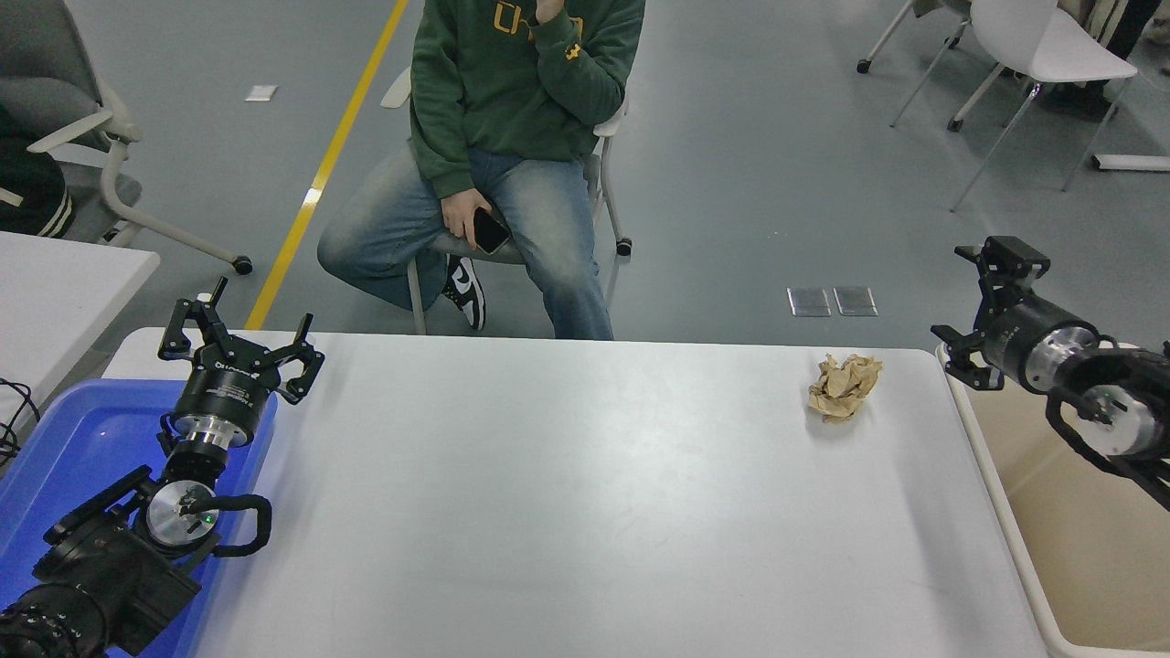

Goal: Clean the table surface

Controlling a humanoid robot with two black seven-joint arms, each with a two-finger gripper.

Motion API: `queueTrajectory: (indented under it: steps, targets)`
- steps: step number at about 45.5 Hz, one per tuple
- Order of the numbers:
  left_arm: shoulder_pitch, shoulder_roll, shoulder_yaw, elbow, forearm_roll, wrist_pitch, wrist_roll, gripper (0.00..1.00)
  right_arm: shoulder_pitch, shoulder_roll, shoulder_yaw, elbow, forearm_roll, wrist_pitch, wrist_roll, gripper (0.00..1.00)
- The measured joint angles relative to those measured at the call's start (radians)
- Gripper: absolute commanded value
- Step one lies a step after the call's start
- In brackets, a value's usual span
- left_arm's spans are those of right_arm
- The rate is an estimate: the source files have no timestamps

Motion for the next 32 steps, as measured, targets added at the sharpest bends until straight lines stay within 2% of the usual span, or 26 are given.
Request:
queueTrajectory:
  steps: [14, 32]
  targets:
    - [0.0, 0.0, 0.0, 0.0, 0.0, 0.0, 0.0, 1.0, -0.032, 0.068, 0.025, 0.045, 0.01, -0.004, 0.073, 1.0]
    - [0.0, 0.0, 0.0, 0.0, 0.0, 0.0, 0.0, 1.0, -0.061, 0.115, 0.045, 0.058, 0.029, -0.01, 0.101, 1.0]
